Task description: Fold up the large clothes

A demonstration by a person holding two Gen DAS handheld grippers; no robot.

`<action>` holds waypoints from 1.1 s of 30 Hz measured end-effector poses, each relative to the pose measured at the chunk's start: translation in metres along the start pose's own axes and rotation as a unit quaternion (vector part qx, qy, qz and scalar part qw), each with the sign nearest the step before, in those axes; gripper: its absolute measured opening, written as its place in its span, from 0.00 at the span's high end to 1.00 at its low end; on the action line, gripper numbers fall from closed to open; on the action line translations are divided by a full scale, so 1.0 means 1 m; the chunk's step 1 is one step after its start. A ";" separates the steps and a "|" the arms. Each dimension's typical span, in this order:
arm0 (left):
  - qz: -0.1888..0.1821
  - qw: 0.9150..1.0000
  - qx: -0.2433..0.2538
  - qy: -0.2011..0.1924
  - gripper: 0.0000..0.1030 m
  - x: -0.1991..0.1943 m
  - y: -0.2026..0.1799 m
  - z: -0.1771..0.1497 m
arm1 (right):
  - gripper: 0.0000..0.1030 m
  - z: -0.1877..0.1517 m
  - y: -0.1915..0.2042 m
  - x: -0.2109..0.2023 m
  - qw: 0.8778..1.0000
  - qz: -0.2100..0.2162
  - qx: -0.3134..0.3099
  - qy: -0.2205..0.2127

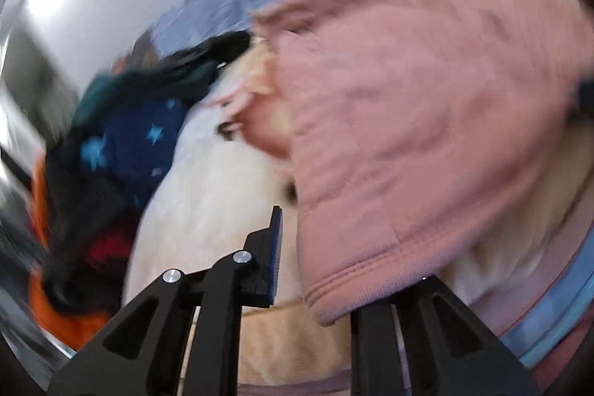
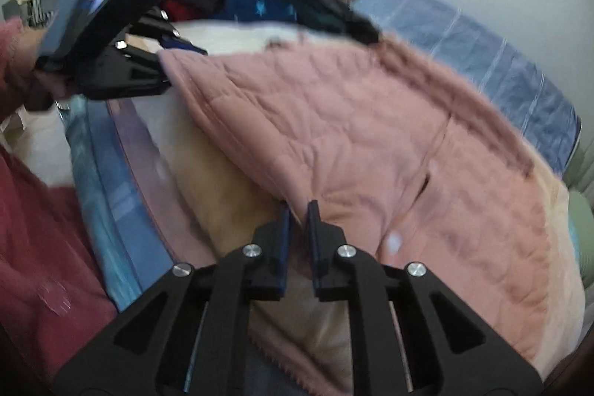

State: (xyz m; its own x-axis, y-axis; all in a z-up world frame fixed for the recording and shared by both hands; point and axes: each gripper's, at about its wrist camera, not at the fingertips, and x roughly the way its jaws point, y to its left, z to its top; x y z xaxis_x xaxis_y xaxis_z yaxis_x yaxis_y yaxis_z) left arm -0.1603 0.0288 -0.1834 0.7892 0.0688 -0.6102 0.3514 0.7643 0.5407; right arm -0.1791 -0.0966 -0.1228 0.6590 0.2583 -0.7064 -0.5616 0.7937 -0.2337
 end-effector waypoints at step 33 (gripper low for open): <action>-0.373 0.925 -0.037 -0.061 0.70 -0.007 -0.061 0.096 | 0.95 -0.032 -0.074 -0.040 0.989 -0.057 0.132 -0.034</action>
State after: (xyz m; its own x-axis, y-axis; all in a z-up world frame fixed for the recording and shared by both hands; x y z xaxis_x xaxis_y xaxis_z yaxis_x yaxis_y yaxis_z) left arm -0.1388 -0.0798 -0.1559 0.3942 -0.5643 -0.7254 0.7891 0.6124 -0.0476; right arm -0.1799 -0.1835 -0.0982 0.7479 0.1890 -0.6363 -0.3383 0.9333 -0.1203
